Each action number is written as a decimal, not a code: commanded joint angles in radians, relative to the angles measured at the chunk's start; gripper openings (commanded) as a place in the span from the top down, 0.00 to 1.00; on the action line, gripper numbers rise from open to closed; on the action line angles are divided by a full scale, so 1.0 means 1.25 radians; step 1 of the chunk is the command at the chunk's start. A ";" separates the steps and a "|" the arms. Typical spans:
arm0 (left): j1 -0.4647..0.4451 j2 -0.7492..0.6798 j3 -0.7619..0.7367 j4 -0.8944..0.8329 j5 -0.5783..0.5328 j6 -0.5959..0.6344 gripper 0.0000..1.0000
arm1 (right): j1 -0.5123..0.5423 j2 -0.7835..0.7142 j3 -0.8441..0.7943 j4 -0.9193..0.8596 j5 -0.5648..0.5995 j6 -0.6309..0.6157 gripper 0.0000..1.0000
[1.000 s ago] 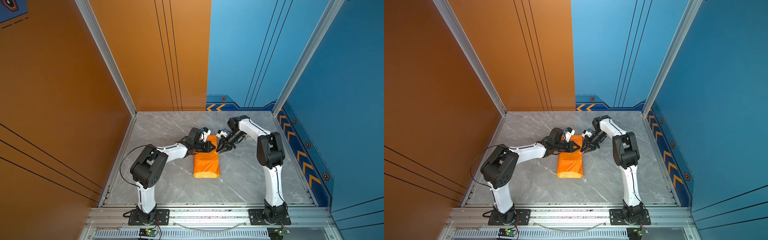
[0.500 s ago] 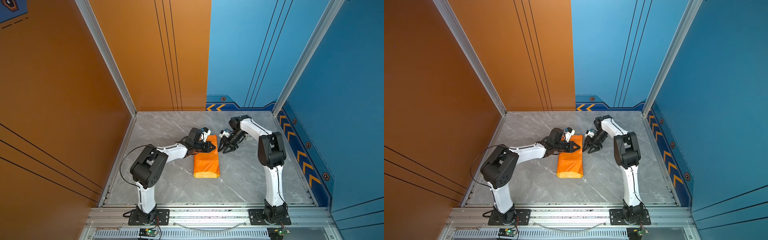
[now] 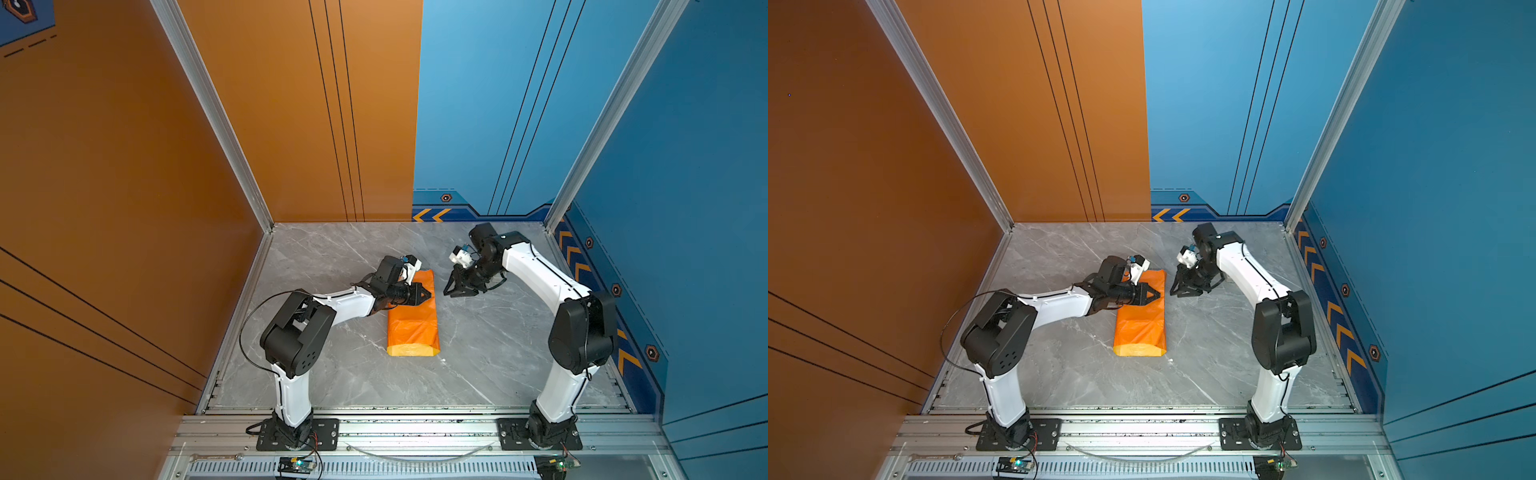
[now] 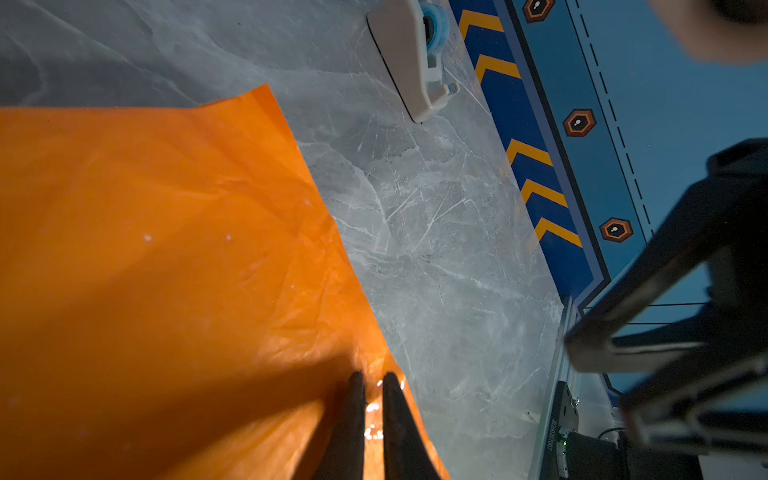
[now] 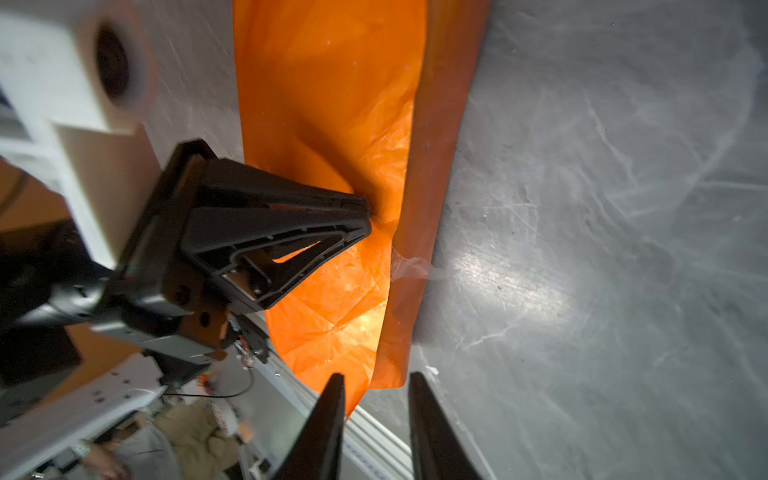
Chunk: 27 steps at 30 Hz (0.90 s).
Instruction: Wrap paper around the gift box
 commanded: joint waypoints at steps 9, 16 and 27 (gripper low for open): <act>0.004 0.012 -0.025 -0.096 -0.047 0.018 0.87 | 0.045 0.022 -0.060 0.155 0.077 0.114 0.72; 0.004 0.011 -0.026 -0.097 -0.046 0.018 0.87 | 0.054 0.049 -0.069 0.161 0.058 0.113 0.72; 0.006 0.009 -0.025 -0.099 -0.045 0.020 0.87 | 0.053 0.076 -0.106 0.226 0.005 0.132 0.69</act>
